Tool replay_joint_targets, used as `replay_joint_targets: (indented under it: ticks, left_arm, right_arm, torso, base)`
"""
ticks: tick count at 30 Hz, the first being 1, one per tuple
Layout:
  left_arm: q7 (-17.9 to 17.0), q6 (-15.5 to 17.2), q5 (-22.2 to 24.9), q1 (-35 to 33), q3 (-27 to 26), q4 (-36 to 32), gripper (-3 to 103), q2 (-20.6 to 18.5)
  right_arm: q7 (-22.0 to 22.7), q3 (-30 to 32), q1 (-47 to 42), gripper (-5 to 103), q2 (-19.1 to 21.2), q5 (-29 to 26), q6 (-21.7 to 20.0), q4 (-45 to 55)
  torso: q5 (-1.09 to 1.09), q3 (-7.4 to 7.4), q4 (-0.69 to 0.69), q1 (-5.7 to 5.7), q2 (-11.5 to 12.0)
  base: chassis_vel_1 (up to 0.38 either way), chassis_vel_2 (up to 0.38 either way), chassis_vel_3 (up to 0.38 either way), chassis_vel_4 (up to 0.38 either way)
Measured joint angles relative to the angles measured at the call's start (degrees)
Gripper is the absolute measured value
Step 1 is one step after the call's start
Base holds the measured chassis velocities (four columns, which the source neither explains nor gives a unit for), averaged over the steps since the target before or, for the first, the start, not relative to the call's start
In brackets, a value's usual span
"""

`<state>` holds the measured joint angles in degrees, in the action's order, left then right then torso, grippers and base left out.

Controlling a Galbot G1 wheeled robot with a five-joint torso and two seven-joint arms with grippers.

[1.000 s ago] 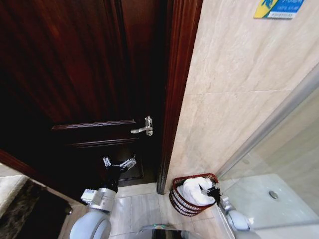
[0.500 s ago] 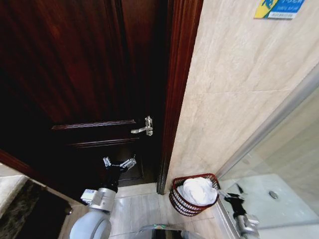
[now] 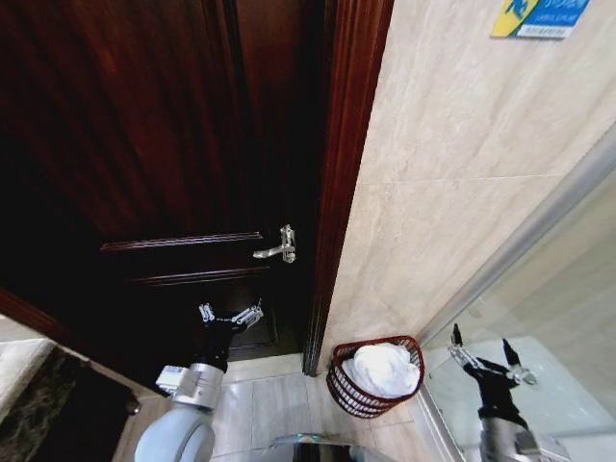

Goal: Discard the used towel into the hamper.

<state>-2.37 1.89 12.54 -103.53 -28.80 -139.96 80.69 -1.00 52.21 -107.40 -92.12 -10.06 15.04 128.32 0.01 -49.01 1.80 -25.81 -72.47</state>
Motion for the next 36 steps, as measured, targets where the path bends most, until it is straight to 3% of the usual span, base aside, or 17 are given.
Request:
replay_joint_targets:
  ticks: [7, 11, 16, 24, 30, 36]
  left_arm:
    - [0.00, 0.00, 0.00, 0.00, 0.00, 0.00, 100, 0.00]
    - [0.00, 0.00, 0.00, 0.00, 0.00, 0.00, 100, 0.00]
    - [0.00, 0.00, 0.00, 0.00, 0.00, 0.00, 100, 0.00]
    - [0.00, 0.00, 0.00, 0.00, 0.00, 0.00, 100, 0.00]
    - [0.00, 0.00, 0.00, 0.00, 0.00, 0.00, 100, 0.00]
    - [0.00, 0.00, 0.00, 0.00, 0.00, 0.00, 100, 0.00]
  right_arm:
    - [-0.40, -2.89, -0.68, 100, -0.01, 0.54, -0.62, 3.15]
    - [-1.42, -7.23, -0.23, 100, -0.02, -0.36, -3.59, 4.96]
    - [-3.30, -11.66, 1.04, 100, -0.38, 5.00, -4.46, 4.36]
    - [-0.90, -20.65, 2.10, 100, -0.20, 10.55, -8.23, 5.12]
    - [-0.61, -25.13, 0.51, 100, -0.13, 15.10, -5.59, 4.65]
    - [-1.58, -24.84, -0.37, 100, -0.09, 15.19, -4.53, 5.78]
  torso:
    - [-0.01, -1.09, 0.00, -0.95, -2.05]
    - [-0.02, -1.85, -0.01, -1.57, -3.42]
    - [-0.01, -2.73, 0.00, -2.30, -5.03]
    - [-0.02, -2.94, 0.00, -2.46, -5.39]
    - [-0.02, -2.89, -0.01, -2.43, -5.31]
    - [-0.01, -2.82, -0.01, -2.37, -5.18]
  base:
    - [0.000, 0.000, 0.000, 0.000]
    - [0.000, 0.000, 0.000, 0.000]
    - [0.000, 0.000, 0.000, 0.000]
    - [0.000, 0.000, 0.000, 0.000]
    - [0.000, 0.000, 0.000, 0.000]
    - [0.000, 0.000, 0.000, 0.000]
